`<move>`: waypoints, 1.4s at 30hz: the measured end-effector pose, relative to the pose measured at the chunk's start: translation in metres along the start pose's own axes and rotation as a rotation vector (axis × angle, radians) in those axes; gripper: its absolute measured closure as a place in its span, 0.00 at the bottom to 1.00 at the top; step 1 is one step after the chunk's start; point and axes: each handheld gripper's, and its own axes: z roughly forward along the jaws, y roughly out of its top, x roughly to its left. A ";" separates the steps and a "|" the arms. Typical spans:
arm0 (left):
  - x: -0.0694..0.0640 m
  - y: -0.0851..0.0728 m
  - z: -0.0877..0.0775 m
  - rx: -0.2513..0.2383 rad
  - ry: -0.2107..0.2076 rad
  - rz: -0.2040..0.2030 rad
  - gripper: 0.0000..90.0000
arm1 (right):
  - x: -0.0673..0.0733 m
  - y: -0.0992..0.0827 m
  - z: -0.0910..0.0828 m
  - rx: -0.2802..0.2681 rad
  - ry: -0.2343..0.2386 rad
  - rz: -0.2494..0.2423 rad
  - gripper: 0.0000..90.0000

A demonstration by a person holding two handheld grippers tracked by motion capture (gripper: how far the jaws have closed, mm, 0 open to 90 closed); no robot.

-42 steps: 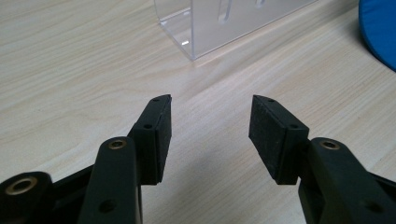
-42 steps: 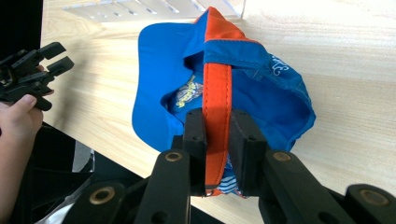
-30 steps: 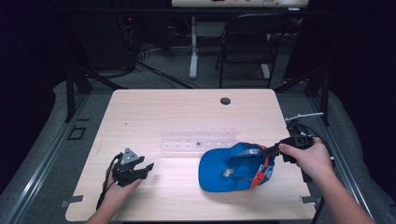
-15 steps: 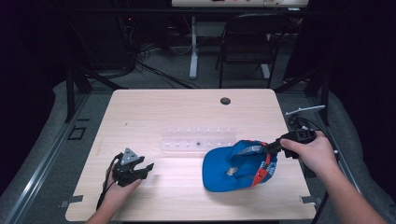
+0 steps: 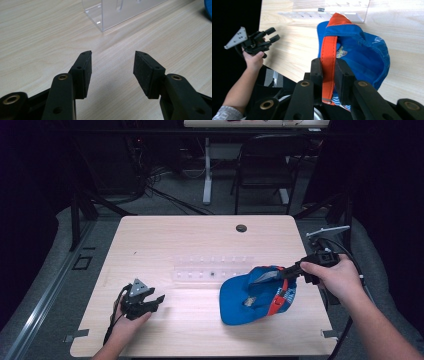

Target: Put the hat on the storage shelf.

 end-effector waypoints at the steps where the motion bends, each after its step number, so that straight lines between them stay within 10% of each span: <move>1: 0.000 0.000 0.000 0.000 0.000 0.000 0.55 | 0.000 0.000 0.000 0.000 0.000 0.000 0.87; 42: -0.004 0.001 0.001 -0.002 -0.002 0.013 0.55 | 0.036 0.014 -0.043 -0.089 0.078 -0.015 0.87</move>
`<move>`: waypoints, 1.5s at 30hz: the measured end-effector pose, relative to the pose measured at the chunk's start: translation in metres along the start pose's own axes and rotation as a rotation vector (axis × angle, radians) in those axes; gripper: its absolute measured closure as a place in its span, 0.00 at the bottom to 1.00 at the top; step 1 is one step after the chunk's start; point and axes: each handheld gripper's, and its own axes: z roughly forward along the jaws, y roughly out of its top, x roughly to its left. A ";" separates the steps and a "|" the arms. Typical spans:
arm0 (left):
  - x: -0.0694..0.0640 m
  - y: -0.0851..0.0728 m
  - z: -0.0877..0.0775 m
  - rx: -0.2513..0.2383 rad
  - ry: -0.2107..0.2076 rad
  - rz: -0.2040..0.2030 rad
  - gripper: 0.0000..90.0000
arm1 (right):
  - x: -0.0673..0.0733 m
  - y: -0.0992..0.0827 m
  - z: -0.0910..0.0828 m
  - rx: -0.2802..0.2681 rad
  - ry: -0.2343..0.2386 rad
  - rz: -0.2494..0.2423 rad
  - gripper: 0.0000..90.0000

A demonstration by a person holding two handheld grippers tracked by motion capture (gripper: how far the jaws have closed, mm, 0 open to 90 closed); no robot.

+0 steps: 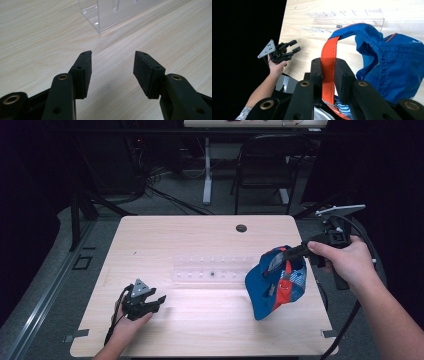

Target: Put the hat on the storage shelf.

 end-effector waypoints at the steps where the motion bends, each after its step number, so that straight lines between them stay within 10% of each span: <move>1: -0.001 0.000 0.000 -0.001 -0.002 -0.003 0.55 | 0.000 0.000 0.000 0.003 0.006 -0.002 0.87; 45: -0.008 0.002 0.001 -0.003 -0.026 0.019 0.54 | 0.054 0.039 0.008 -0.036 0.164 -0.041 0.87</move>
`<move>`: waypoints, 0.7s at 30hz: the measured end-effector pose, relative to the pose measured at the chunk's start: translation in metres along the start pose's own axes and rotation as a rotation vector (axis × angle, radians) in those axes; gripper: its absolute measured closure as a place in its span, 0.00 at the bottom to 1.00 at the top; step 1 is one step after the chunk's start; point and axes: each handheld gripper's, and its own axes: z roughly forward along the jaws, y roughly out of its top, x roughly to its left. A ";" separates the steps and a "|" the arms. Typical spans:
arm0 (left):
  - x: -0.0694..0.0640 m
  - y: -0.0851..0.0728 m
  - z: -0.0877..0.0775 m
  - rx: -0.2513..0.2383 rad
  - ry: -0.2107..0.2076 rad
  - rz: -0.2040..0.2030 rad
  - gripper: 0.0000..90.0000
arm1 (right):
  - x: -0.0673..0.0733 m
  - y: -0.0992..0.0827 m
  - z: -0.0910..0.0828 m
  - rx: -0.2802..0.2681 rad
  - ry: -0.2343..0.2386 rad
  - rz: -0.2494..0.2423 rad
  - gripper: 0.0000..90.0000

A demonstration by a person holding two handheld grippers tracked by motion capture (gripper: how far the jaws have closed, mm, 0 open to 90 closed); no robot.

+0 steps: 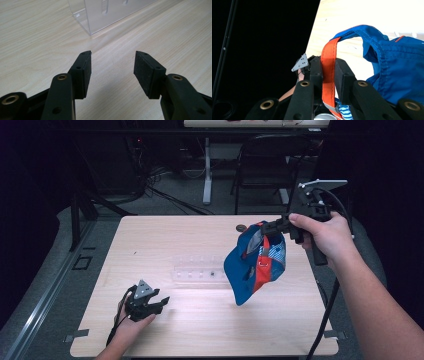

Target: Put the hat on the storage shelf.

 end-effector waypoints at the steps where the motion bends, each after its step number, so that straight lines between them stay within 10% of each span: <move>1: 0.000 0.000 0.000 -0.002 0.002 0.000 0.54 | 0.001 0.001 0.001 -0.002 0.000 0.001 0.87; 10: -0.004 0.004 -0.001 -0.030 -0.012 -0.011 0.54 | 0.007 0.006 0.014 0.008 0.023 -0.013 0.87; 21: -0.051 0.034 -0.005 -0.121 -0.084 0.095 0.54 | 0.006 0.011 0.023 0.001 0.046 -0.012 0.87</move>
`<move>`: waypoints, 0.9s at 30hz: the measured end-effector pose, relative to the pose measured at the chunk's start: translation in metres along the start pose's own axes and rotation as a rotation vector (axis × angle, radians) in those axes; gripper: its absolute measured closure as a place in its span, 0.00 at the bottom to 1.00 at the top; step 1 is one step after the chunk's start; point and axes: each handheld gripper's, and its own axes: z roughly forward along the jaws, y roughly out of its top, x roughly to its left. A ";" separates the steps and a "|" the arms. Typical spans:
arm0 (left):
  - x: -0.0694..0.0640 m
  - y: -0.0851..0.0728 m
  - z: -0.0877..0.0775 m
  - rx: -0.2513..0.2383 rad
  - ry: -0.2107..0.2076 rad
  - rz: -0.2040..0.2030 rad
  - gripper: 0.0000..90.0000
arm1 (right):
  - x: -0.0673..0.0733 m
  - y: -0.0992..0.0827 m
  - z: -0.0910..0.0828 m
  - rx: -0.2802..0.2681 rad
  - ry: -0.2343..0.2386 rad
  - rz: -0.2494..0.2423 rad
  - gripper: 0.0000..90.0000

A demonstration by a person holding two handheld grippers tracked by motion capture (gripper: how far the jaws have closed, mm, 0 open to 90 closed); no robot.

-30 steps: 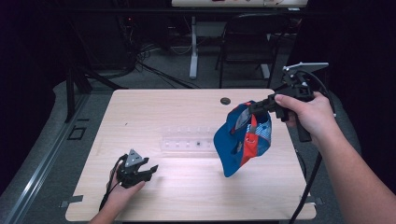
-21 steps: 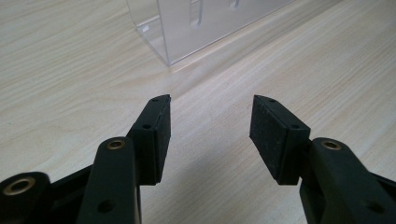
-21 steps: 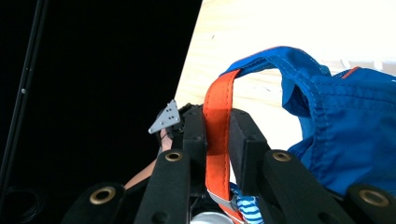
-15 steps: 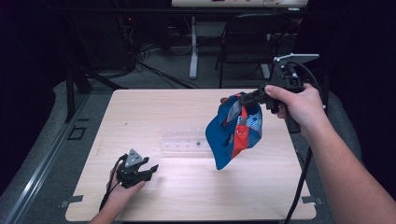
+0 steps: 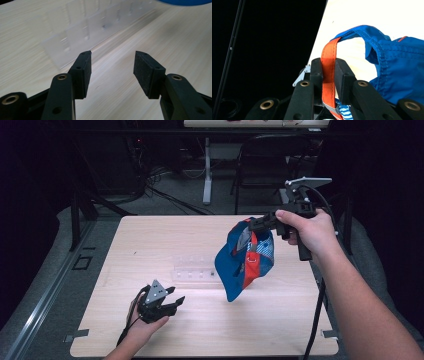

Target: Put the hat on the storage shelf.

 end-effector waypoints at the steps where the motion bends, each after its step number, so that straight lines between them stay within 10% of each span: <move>1: -0.004 0.004 0.001 -0.009 -0.009 0.008 0.55 | 0.000 0.000 0.000 0.000 -0.002 -0.002 0.87; 14: -0.055 0.040 0.028 -0.050 -0.153 0.057 0.65 | -0.004 0.005 0.010 -0.014 -0.010 0.007 0.87; 27: -0.083 0.062 0.038 -0.091 -0.175 0.110 0.65 | -0.002 0.007 0.016 -0.013 -0.014 -0.004 0.87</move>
